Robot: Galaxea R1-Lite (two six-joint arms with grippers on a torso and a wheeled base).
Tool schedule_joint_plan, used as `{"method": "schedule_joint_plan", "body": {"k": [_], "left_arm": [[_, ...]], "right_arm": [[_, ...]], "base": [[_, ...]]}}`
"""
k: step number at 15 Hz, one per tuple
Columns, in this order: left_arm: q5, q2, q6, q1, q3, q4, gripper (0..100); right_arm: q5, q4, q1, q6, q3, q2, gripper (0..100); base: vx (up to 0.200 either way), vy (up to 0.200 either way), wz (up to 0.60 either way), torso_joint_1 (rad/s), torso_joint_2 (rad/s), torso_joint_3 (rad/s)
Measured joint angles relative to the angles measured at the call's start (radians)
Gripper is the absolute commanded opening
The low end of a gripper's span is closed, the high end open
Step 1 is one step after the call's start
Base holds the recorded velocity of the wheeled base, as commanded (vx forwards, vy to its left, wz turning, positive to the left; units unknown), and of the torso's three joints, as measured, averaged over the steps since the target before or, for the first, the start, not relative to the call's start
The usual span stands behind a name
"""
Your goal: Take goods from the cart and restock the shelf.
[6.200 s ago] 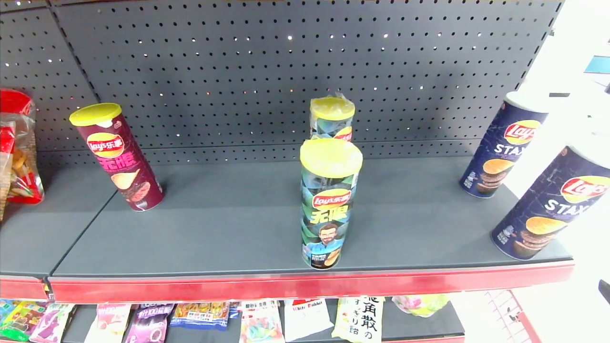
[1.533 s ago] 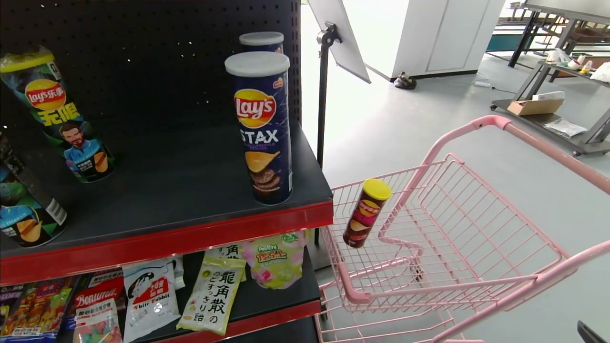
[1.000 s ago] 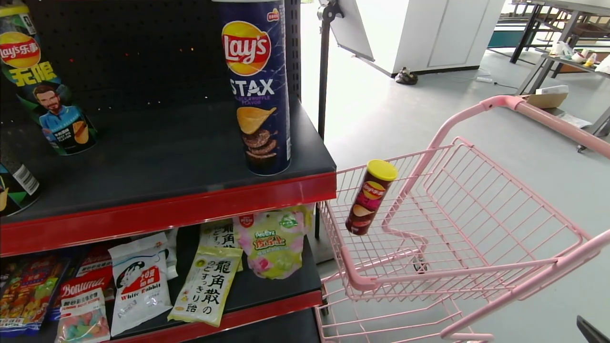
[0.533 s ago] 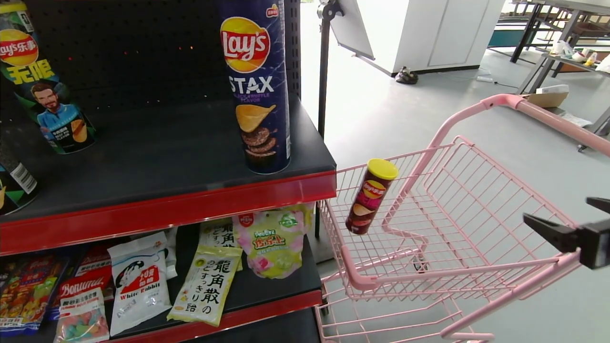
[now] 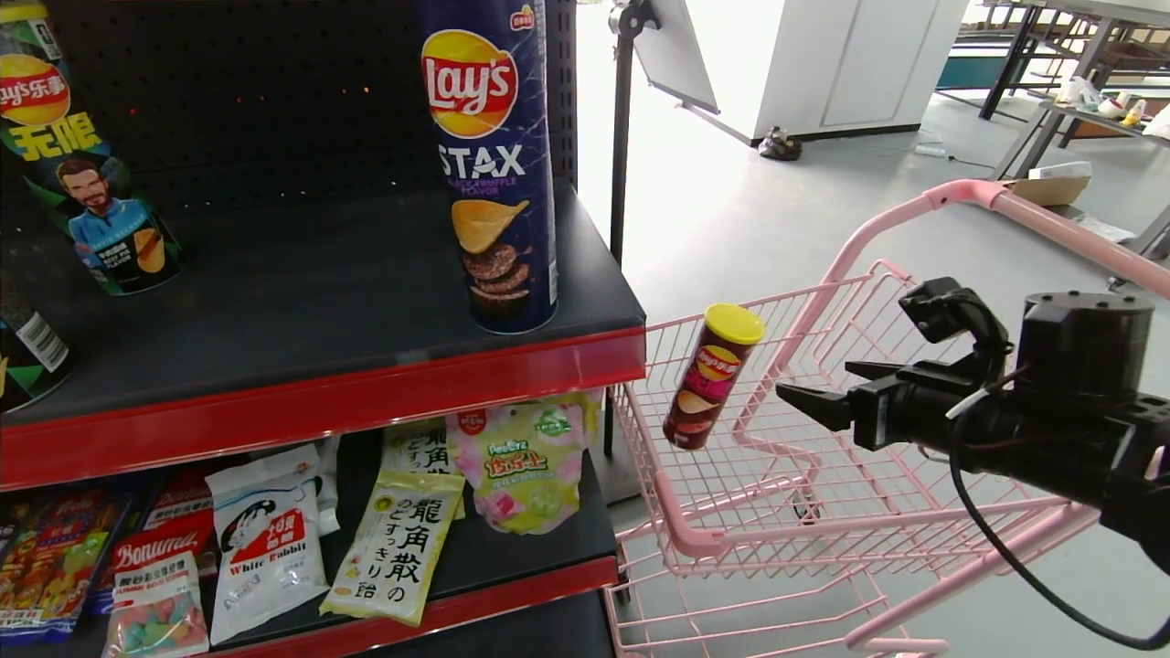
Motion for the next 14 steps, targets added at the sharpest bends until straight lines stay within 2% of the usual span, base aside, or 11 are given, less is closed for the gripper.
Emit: {"method": "schedule_joint_plan", "body": {"k": [4, 7, 14], "left_arm": [[0.004, 0.005, 0.0, 0.001, 0.006, 0.0, 100], [0.005, 0.014, 0.0, 0.001, 0.013, 0.0, 100], [0.005, 0.029, 0.001, 0.001, 0.017, 0.0, 100]], "right_arm": [[0.048, -0.187, -0.001, 0.002, -0.026, 0.169, 100], [0.205, -0.191, -0.034, 0.001, -0.081, 0.269, 100], [0.316, -0.189, -0.106, -0.001, -0.267, 0.445, 100]], "base": [[0.0, 0.0, 0.0, 0.0, 0.0, 0.0], [0.0, 0.0, 0.0, 0.0, 0.0, 0.0], [0.0, 0.0, 0.0, 0.0, 0.0, 0.0]]}}
